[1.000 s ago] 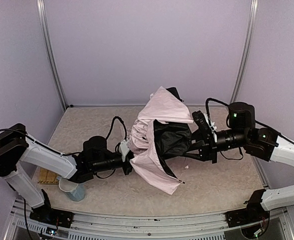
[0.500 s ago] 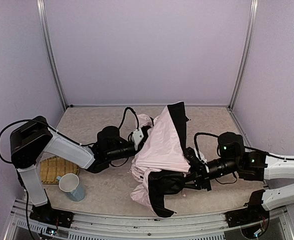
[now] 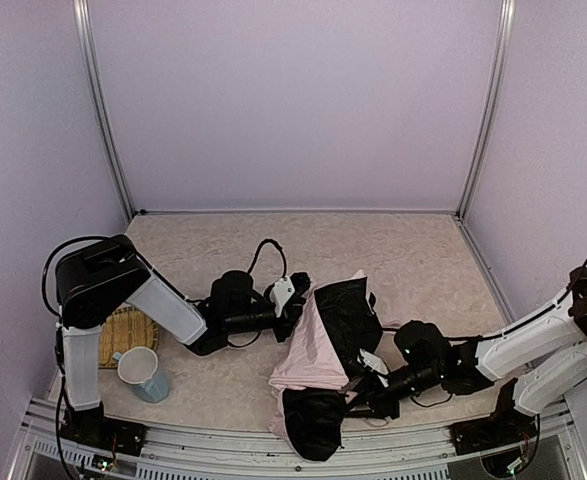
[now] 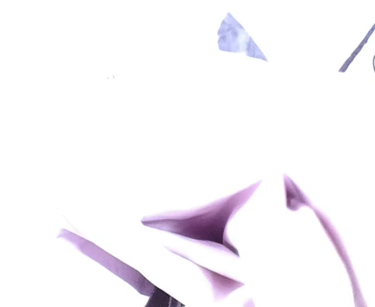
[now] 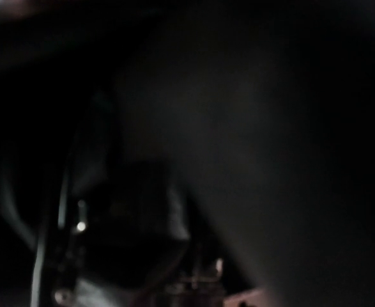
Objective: Put away the umbrella
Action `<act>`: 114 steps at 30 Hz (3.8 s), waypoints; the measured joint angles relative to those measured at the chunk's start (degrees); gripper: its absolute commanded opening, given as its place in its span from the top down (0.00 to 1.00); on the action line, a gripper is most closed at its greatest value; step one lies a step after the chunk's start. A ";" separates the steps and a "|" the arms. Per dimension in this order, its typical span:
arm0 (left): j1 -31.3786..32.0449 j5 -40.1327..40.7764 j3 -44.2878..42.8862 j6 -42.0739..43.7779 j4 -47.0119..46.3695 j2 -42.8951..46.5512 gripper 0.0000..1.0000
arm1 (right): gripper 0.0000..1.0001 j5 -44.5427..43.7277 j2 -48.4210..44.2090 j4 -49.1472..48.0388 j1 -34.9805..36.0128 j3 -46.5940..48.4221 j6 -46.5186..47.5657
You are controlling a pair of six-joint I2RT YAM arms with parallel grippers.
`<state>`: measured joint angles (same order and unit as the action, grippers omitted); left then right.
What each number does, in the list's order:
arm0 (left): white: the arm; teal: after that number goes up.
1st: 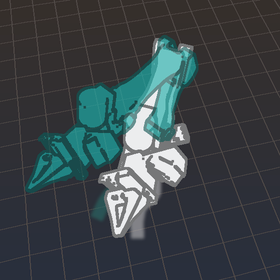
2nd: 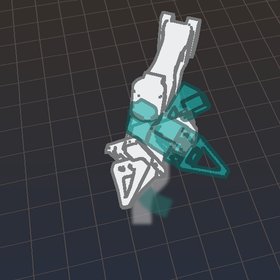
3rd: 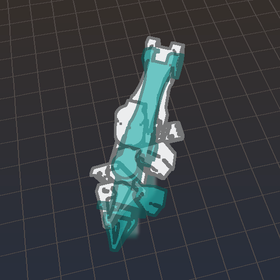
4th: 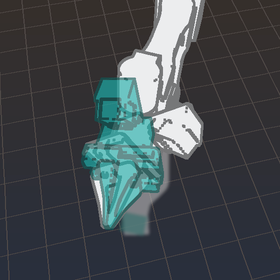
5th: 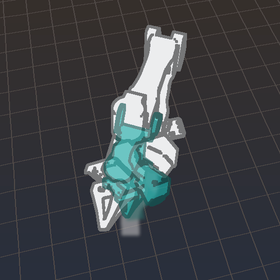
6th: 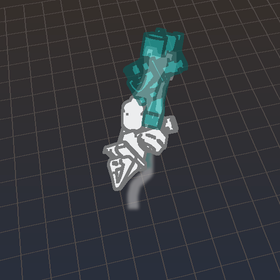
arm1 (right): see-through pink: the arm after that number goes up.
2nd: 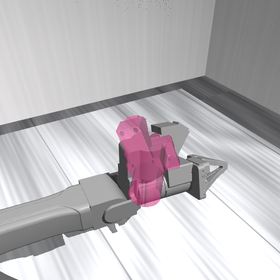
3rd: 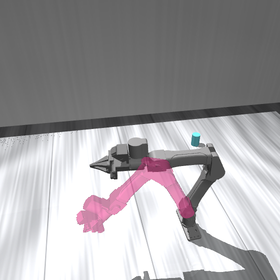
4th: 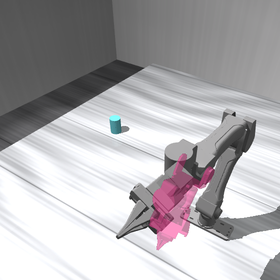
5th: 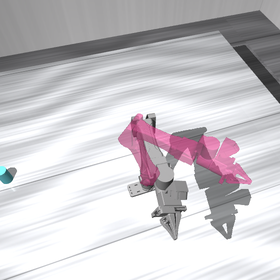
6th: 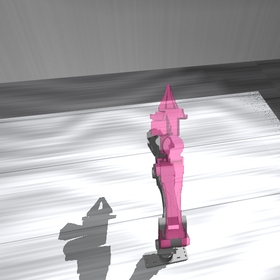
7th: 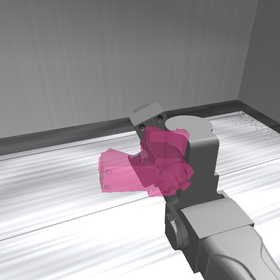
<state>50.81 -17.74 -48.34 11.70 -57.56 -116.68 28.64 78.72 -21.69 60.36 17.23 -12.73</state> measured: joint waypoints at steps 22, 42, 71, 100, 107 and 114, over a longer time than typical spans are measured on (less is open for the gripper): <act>-2.62 23.71 -3.82 -9.18 6.88 12.13 0.01 | 1.00 3.61 8.68 -12.02 -5.03 -1.75 -12.17; 22.56 30.58 -0.22 -30.23 61.29 35.58 0.39 | 1.00 0.61 9.44 -7.76 -7.17 2.19 -12.31; 32.89 24.83 -13.99 -17.55 59.71 23.17 1.00 | 1.00 0.26 16.57 -9.46 -7.28 8.17 -12.39; 33.20 31.58 16.17 4.52 52.24 50.03 0.18 | 1.00 4.44 14.29 -2.71 -9.90 10.08 -7.21; 29.64 36.61 22.60 0.96 39.19 53.27 0.12 | 1.00 1.22 2.99 6.38 -9.94 11.98 -5.73; 27.32 40.65 25.81 -1.11 28.59 59.06 0.04 | 1.00 -4.87 -15.04 14.60 -13.07 18.40 -1.92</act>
<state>78.13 22.92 -22.52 10.59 -28.97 -57.63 23.77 63.68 -7.09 47.29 35.64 -14.66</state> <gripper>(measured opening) 0.921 0.255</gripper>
